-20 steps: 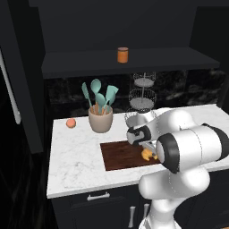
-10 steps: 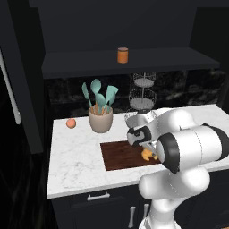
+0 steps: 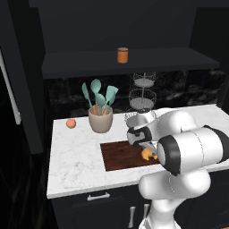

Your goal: From the different types of pastries on the counter, select a croissant and place it on the cutting board. Then retrieve a jar of jam from the cabinet and place it alongside the croissant on the cutting board.

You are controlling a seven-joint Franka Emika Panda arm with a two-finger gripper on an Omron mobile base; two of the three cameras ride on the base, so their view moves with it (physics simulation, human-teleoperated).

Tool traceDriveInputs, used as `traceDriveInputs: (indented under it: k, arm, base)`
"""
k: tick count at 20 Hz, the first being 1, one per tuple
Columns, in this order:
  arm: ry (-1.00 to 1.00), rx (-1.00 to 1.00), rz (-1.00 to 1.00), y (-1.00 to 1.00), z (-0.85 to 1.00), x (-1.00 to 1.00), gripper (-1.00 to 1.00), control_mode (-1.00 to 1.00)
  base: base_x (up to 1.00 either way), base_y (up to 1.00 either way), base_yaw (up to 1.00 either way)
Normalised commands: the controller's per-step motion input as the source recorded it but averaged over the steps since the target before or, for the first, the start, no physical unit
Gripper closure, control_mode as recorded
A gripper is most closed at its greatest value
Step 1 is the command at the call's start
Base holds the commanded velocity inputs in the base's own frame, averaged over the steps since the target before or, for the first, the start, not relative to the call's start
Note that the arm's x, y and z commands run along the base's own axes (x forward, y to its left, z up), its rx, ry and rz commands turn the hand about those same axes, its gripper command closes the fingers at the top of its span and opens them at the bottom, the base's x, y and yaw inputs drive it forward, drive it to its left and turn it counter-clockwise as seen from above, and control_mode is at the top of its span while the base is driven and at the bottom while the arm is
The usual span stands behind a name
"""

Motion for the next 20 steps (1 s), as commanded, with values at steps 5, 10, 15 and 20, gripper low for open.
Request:
traceDriveInputs:
  k: [5, 10, 15, 20]
  arm:
    - [0.00, 0.00, 0.00, 0.00, -0.13, -0.16, -1.00, -1.00]
    - [0.00, 0.00, 0.00, 0.00, -0.04, -0.18, -1.00, -1.00]
    - [-0.01, 0.01, 0.00, -0.04, 0.10, -0.22, -1.00, -1.00]
    - [0.00, 0.01, 0.00, -0.02, 0.24, -0.09, -1.00, -1.00]
  base:
    - [0.00, 0.00, 0.00]
    - [0.00, 0.00, 0.00]
    - [0.00, 0.00, 0.00]
    - [0.00, 0.00, 0.00]
